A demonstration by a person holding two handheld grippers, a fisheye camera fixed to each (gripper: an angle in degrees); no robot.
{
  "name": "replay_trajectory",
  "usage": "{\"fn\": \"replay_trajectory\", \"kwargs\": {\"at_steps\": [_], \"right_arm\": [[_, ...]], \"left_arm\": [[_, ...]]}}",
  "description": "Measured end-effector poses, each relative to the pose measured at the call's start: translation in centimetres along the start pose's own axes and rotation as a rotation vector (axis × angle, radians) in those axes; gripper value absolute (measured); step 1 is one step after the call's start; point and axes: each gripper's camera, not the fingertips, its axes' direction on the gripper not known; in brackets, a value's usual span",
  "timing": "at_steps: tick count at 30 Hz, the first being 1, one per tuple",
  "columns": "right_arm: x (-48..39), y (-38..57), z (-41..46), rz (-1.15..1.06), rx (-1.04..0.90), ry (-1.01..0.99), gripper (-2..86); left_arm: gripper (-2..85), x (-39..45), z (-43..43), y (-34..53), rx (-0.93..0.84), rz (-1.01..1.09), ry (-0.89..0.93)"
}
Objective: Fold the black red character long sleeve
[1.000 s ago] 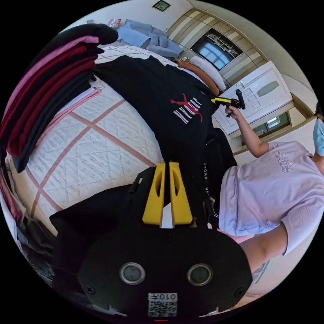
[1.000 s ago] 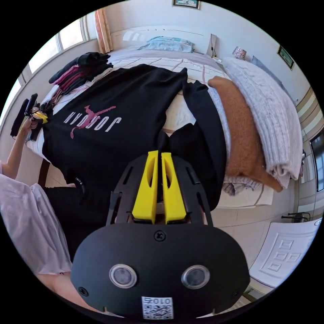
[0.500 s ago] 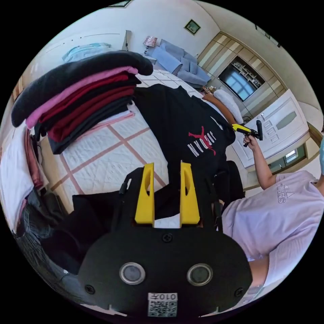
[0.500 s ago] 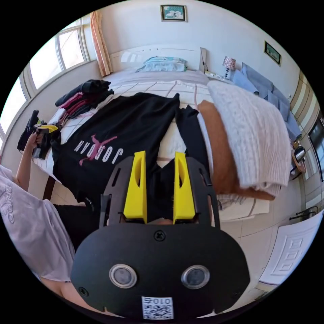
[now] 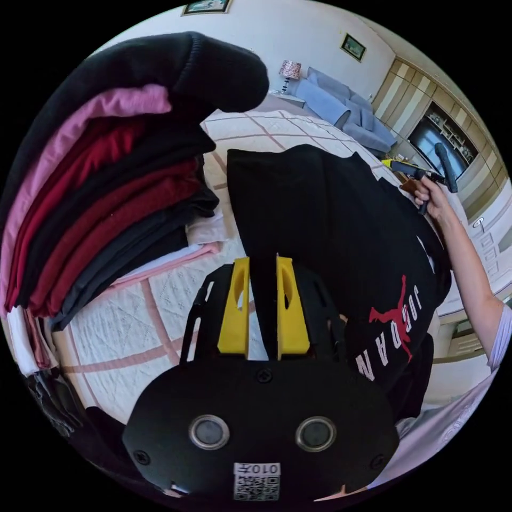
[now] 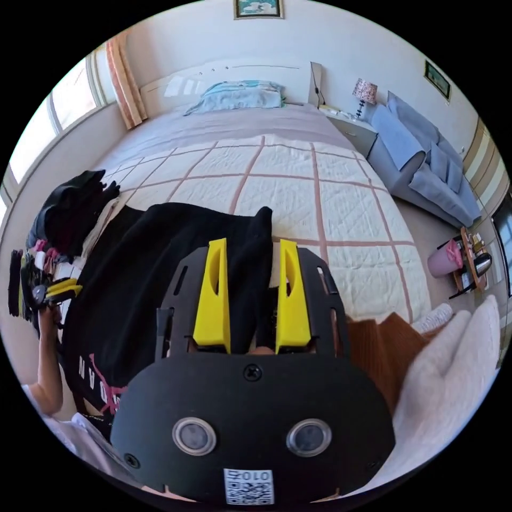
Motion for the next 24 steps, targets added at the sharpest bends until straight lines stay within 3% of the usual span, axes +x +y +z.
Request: {"fn": "replay_trajectory", "kwargs": {"at_steps": [6,11,14,20,24], "right_arm": [[3.2,-3.2,5.3,0.009,-0.097,-0.212,4.8],[2.8,-2.9,4.4,-0.046,-0.070,0.026,4.8],[1.6,-2.3,5.7,-0.089,-0.158,0.132,5.5],[-2.4,3.9,-6.5,-0.073,0.045,0.105,7.7],[-8.0,15.4,-10.7,-0.207,-0.028,-0.127,9.0]], "left_arm": [[0.7,-0.9,0.4,0.8,0.063,0.014,0.101],[0.7,-2.6,-0.4,3.3,0.192,-0.132,0.115],[1.6,-0.6,2.3,2.3,0.040,-0.086,0.027],[4.5,2.9,-3.7,4.9,0.168,-0.028,-0.131],[5.0,5.7,-7.1,10.2,0.097,0.106,-0.026]]}}
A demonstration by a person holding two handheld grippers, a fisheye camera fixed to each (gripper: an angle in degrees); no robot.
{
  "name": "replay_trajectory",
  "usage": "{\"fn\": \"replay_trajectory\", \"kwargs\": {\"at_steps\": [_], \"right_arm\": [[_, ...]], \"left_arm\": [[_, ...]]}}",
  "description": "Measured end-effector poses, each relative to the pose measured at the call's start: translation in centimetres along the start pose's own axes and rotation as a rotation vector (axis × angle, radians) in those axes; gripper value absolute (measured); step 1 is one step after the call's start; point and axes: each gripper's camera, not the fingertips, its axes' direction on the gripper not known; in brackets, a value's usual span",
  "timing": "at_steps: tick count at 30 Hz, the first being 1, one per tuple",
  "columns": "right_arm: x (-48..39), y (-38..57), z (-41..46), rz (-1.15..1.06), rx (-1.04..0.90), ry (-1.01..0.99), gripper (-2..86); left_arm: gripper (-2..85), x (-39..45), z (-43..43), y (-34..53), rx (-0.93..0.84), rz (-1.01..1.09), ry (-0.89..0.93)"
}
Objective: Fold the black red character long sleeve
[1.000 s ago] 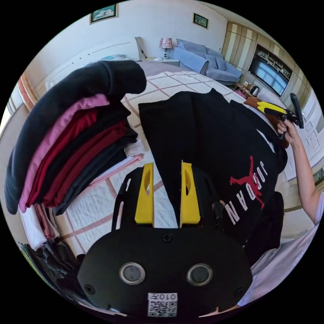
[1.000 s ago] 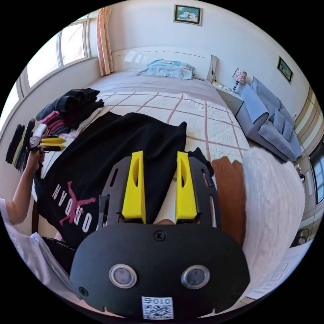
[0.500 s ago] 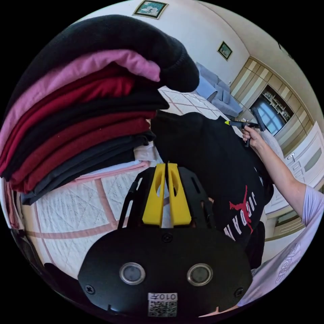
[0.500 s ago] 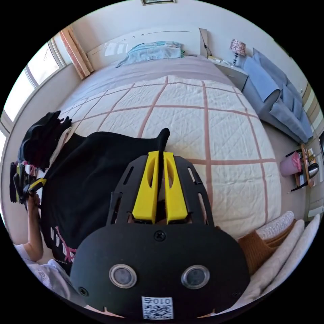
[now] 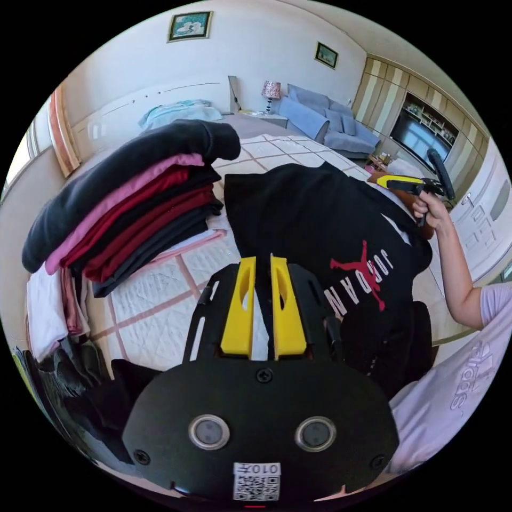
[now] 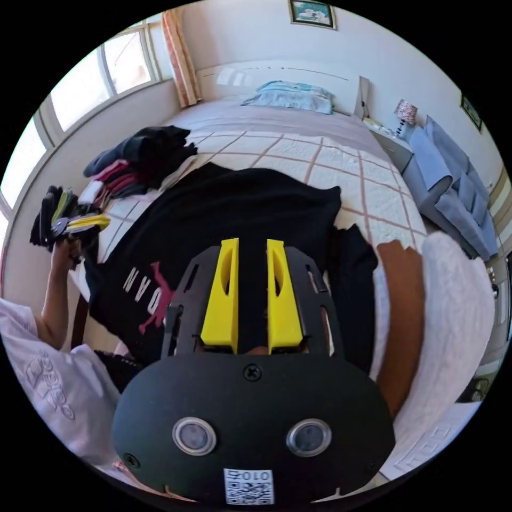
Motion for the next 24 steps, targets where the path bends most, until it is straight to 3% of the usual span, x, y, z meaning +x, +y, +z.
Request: {"fn": "replay_trajectory", "kwargs": {"at_steps": [4,7,10,12,17,20,24], "right_arm": [[-4.2,9.5,2.3,0.061,-0.149,-0.142,10.1],[-3.6,12.4,5.3,0.170,-0.192,-0.142,8.7],[-2.4,13.1,3.2,0.261,-0.116,-0.148,8.1],[-3.6,13.6,-1.8,0.240,0.052,-0.163,8.5],[-7.3,17.1,-9.1,0.226,0.211,-0.121,9.3],[-8.3,19.8,-9.0,0.252,0.204,-0.175,9.2],[-9.0,22.0,-7.7,0.286,0.152,-0.237,8.7]], "left_arm": [[5.6,0.9,-1.1,5.5,-0.031,-0.027,0.101],[6.3,-0.4,1.2,10.0,-0.107,-0.127,0.190],[7.7,-1.6,-0.6,13.9,0.091,-0.255,0.324],[9.7,-1.2,-5.9,16.2,0.217,-0.266,0.108],[15.6,-1.5,-13.1,20.4,0.079,-0.282,-0.504],[16.0,-0.3,-11.0,22.0,-0.165,-0.055,-0.613],[13.4,4.7,-5.4,24.6,-0.278,0.366,-0.761]]}}
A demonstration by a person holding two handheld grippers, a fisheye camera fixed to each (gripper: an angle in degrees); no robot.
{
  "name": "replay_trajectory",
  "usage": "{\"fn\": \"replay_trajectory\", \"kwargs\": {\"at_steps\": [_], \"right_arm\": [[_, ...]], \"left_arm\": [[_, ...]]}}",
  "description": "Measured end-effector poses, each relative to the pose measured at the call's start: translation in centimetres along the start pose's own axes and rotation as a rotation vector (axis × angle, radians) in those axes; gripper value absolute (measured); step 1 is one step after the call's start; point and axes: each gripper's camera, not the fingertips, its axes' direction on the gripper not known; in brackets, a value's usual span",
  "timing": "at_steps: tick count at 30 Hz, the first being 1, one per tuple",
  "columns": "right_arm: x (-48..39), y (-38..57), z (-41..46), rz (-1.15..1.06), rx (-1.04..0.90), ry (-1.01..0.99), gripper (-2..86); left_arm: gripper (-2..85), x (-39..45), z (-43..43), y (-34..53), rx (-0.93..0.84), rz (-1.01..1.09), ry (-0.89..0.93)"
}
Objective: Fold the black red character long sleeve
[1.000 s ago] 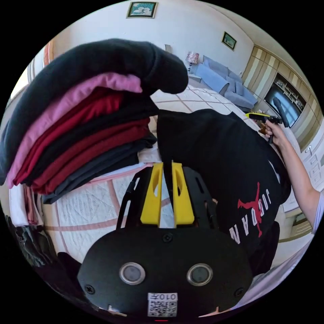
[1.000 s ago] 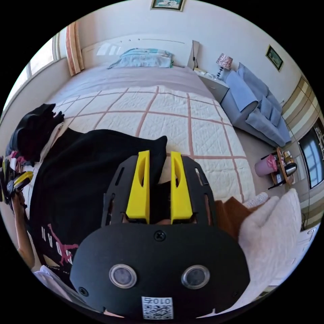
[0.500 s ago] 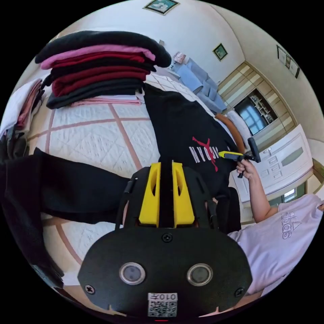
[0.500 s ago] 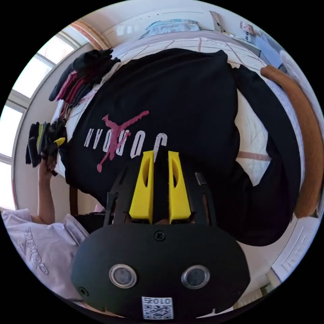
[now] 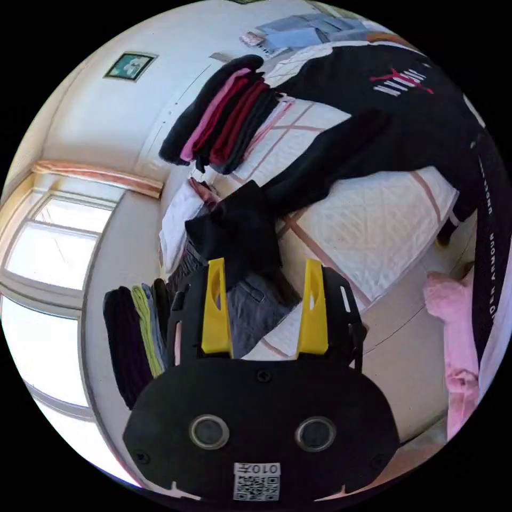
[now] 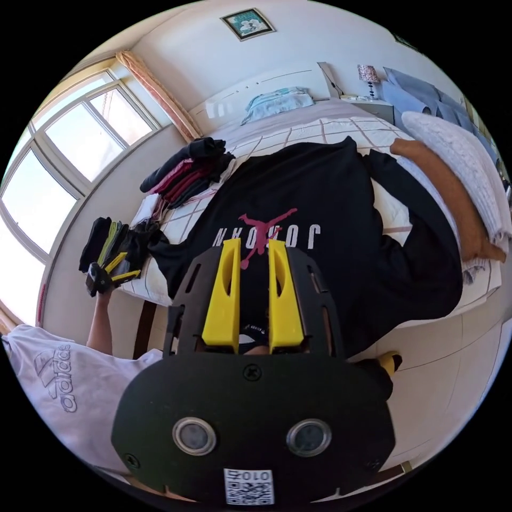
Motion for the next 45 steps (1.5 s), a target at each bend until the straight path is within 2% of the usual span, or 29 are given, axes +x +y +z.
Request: {"fn": "replay_trajectory", "kwargs": {"at_steps": [3,7,10,13,15,16,19,21,24,29,34,36,37,40,43,45], "right_arm": [[-0.6,0.3,-0.4,-0.027,-0.008,-0.020,8.6],[-1.6,0.4,-1.9,-0.061,0.016,0.000,8.5],[-1.2,0.9,-2.1,-0.049,0.013,-0.026,8.4],[-0.9,1.5,-2.1,-0.051,-0.004,-0.047,8.2],[-0.9,1.8,-2.3,-0.057,-0.006,-0.048,8.0],[-0.8,2.0,-2.5,-0.062,-0.001,-0.051,7.9],[-0.3,2.7,-3.5,-0.060,0.037,-0.064,7.6],[0.2,3.2,-4.1,-0.049,0.055,-0.074,7.6],[1.2,4.0,-4.9,-0.029,0.086,-0.093,7.4],[2.4,5.0,-6.6,0.004,0.121,-0.106,7.4],[2.9,5.4,-7.8,0.019,0.133,-0.082,7.4],[2.8,5.3,-7.9,0.018,0.132,-0.072,7.5],[2.7,5.3,-7.8,0.017,0.129,-0.065,7.6],[3.1,4.9,-7.0,0.024,0.103,-0.060,7.7],[4.0,4.4,-5.7,0.054,0.071,-0.084,7.9],[4.3,3.9,-4.9,0.066,0.051,-0.074,8.3]], "left_arm": [[8.8,3.1,0.4,0.1,0.049,0.052,-0.252],[2.8,3.8,1.0,0.5,0.061,0.101,-0.361],[1.0,0.2,0.2,1.2,0.108,0.017,-0.152],[0.4,-6.9,-0.2,2.3,0.107,-0.154,0.200],[0.2,-13.3,-1.1,3.6,0.191,-0.290,0.496],[0.2,-14.8,-1.4,3.9,0.225,-0.303,0.579],[0.2,-21.5,-3.4,5.6,0.521,-0.417,0.871],[0.3,-24.6,-5.2,5.3,0.773,-0.395,1.092],[0.5,-25.1,-7.5,2.0,0.920,-0.305,1.217],[1.3,-21.0,-10.0,-6.3,1.053,-0.221,1.355],[4.0,-14.7,-9.8,-16.3,1.081,-0.152,1.505],[5.9,-10.9,-10.1,-20.0,0.982,0.077,1.608],[6.4,-10.1,-10.2,-20.2,0.959,0.113,1.602],[8.5,-7.5,-9.5,-17.4,0.897,0.121,1.405],[10.6,-5.8,-6.7,-11.7,0.759,0.037,1.104],[12.1,-3.6,-3.8,-6.3,0.606,-0.046,0.814]]}}
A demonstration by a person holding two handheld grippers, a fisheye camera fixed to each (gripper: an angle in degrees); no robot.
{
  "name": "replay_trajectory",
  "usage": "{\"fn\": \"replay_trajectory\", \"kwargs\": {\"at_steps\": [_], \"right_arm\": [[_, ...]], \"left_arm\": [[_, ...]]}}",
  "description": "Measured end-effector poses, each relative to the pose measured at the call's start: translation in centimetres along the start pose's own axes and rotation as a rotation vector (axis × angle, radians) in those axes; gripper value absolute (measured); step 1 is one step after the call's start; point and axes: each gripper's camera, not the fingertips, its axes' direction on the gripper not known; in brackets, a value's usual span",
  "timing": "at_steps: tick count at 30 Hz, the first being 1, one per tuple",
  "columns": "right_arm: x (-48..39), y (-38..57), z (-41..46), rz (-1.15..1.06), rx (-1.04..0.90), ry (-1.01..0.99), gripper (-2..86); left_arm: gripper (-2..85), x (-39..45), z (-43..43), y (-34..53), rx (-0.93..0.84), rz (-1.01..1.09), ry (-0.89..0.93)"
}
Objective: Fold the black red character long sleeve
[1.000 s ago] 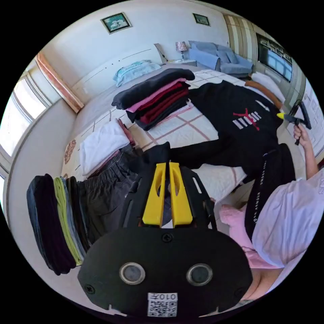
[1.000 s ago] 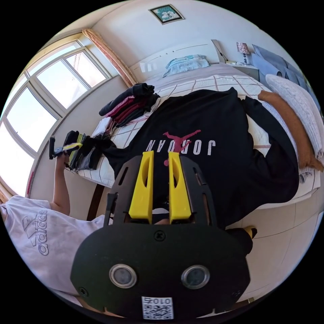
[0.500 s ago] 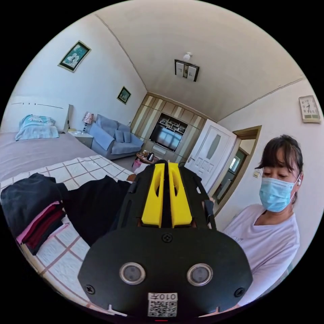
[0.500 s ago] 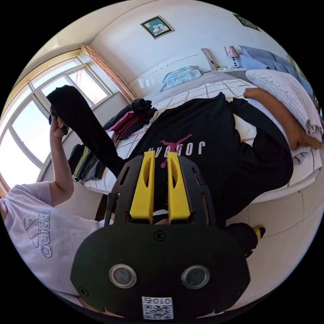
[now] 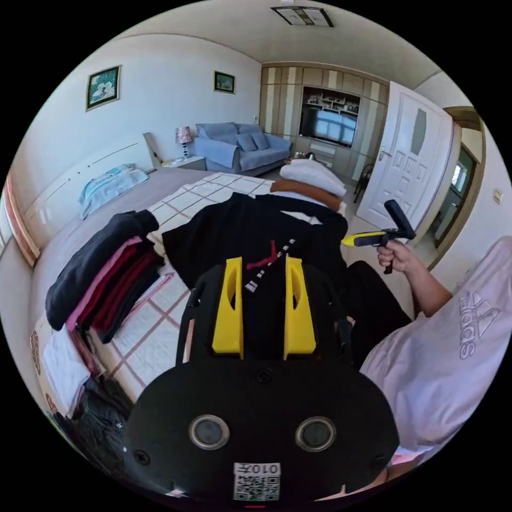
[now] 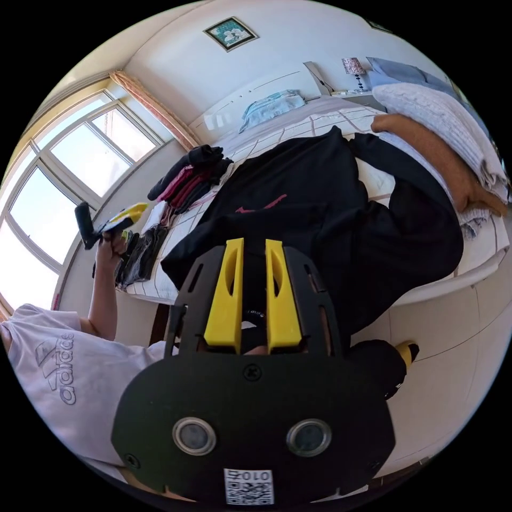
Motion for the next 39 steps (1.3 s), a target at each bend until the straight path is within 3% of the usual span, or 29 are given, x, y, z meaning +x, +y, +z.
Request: {"fn": "replay_trajectory", "kwargs": {"at_steps": [3,9,13,17,23,26,28,31,36,39], "right_arm": [[0.0,-1.1,1.0,0.005,-0.037,0.088,9.6],[2.4,-3.4,2.6,0.131,-0.096,0.323,12.0],[4.3,-4.5,4.8,0.205,-0.173,0.409,12.8],[4.6,-4.7,6.4,0.244,-0.160,0.350,10.1],[-1.1,-7.2,3.0,0.096,-0.139,0.397,3.4],[-4.0,-8.5,-3.8,0.003,0.020,0.301,3.2],[-3.7,-8.3,-8.4,0.032,0.103,0.367,3.4],[-1.1,-7.5,-9.4,0.162,0.021,0.628,3.6],[1.6,-5.7,-5.9,0.171,-0.149,0.595,3.8],[1.1,-5.2,-5.3,0.158,-0.156,0.631,3.8]], "left_arm": [[13.3,1.8,1.4,7.2,-0.150,-0.019,-0.195],[14.4,4.6,6.3,14.0,-0.257,-0.148,-0.272],[14.0,4.8,9.2,14.3,-0.274,-0.200,-0.250],[12.0,5.0,11.0,13.4,-0.240,-0.228,-0.182],[4.7,4.9,12.1,12.5,-0.258,-0.218,-0.304],[2.1,4.7,11.9,12.3,-0.252,-0.196,-0.275],[1.4,5.0,11.7,12.1,-0.251,-0.155,-0.279],[1.5,6.0,11.6,11.7,-0.272,-0.067,-0.303],[6.6,6.4,13.9,11.9,-0.385,0.053,-0.145],[9.2,4.3,11.9,11.1,-0.283,-0.005,-0.029]]}}
